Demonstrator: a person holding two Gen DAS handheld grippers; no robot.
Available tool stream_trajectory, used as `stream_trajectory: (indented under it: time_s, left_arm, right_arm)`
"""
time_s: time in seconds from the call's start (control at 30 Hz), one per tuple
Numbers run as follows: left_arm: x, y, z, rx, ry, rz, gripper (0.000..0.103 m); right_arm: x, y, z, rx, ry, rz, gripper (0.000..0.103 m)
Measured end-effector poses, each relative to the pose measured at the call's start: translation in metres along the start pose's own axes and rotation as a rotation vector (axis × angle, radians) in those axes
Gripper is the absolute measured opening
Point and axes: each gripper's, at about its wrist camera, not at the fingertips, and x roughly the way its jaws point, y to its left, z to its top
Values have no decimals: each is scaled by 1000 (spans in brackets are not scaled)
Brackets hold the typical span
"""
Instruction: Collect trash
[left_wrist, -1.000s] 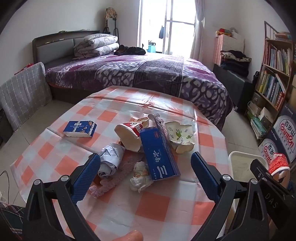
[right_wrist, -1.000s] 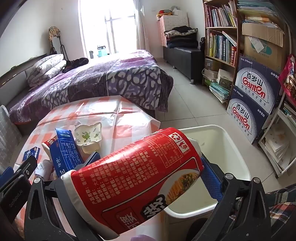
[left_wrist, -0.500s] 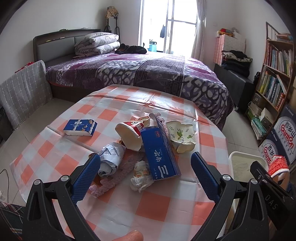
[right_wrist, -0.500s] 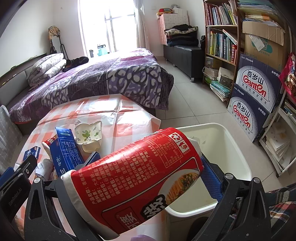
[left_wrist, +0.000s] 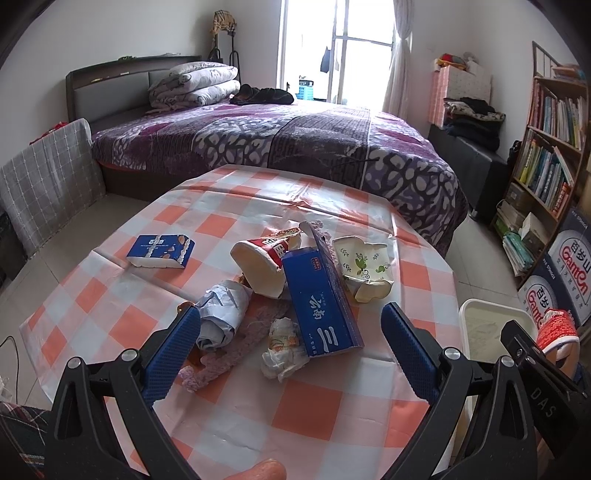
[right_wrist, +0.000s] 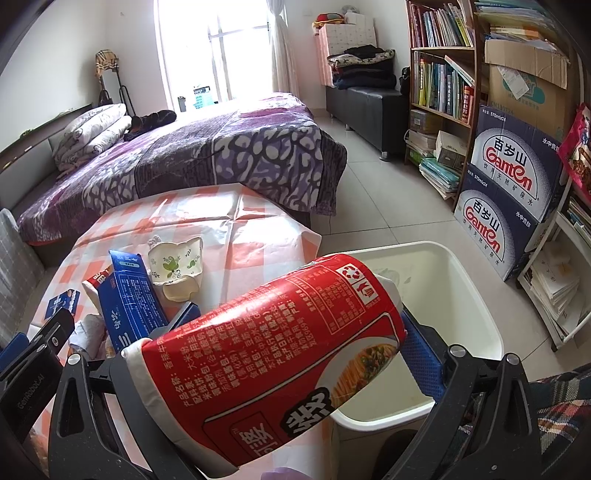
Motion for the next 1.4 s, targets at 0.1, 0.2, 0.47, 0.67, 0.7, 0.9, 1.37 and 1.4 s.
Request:
stream_trajectory:
  time_s: [0.1, 0.2, 0.47, 0.67, 0.7, 0.9, 1.37, 1.4]
  left_arm:
    - [1, 1, 0, 0, 1, 2, 95]
    - [1, 1, 0, -1, 2, 1, 95]
    - [2, 2, -1, 2, 1, 2, 95]
    - [2, 2, -1, -3, 5, 0, 95]
    - [2, 1, -1, -4, 5, -1, 95]
    - [3, 6, -2, -7, 5, 5, 95]
    - [60, 67, 49, -59, 391, -48, 96]
    - [68, 74, 52, -75, 442, -69, 96]
  right_arm:
    - [-1, 0, 0, 1, -1, -1, 96]
    - [0, 0, -1, 3, 0, 0, 96]
    - [1, 1, -4, 5, 2, 1, 96]
    - [1, 1, -3, 6, 4, 2, 96]
    - [0, 0, -2, 5, 4, 2, 96]
    - [-1, 1, 1, 6, 7, 5, 96]
    - [26, 30, 23, -93, 190, 103, 96]
    - [30, 32, 26, -102, 210, 111, 96]
